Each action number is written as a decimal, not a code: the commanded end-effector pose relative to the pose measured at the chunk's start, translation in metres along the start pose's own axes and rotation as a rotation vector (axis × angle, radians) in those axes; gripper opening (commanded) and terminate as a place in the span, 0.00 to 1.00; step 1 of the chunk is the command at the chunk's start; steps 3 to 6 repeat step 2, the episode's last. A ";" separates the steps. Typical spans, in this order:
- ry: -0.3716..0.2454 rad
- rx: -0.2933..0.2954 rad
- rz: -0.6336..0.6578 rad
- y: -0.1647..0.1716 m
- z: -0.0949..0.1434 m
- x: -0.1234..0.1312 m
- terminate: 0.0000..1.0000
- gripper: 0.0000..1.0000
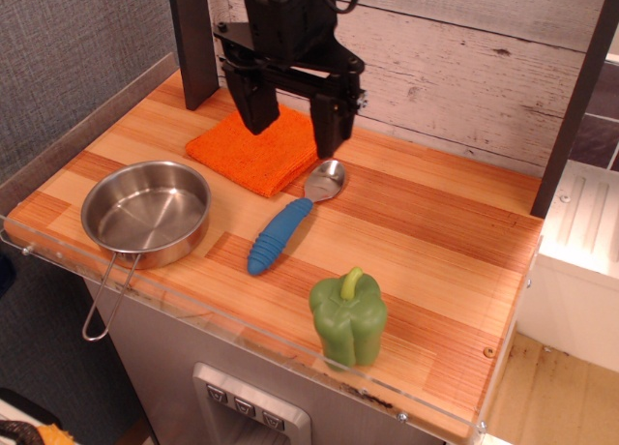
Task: Slide the blue spoon closer to the orange rag.
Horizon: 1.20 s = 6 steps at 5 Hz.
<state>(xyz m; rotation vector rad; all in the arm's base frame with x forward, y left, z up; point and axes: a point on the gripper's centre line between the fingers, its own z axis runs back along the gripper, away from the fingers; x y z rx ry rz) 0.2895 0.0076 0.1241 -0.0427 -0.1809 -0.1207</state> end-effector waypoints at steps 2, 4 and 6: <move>-0.016 0.029 -0.030 0.013 0.019 -0.002 1.00 1.00; -0.016 0.029 -0.030 0.013 0.019 -0.002 1.00 1.00; -0.016 0.029 -0.030 0.013 0.019 -0.002 1.00 1.00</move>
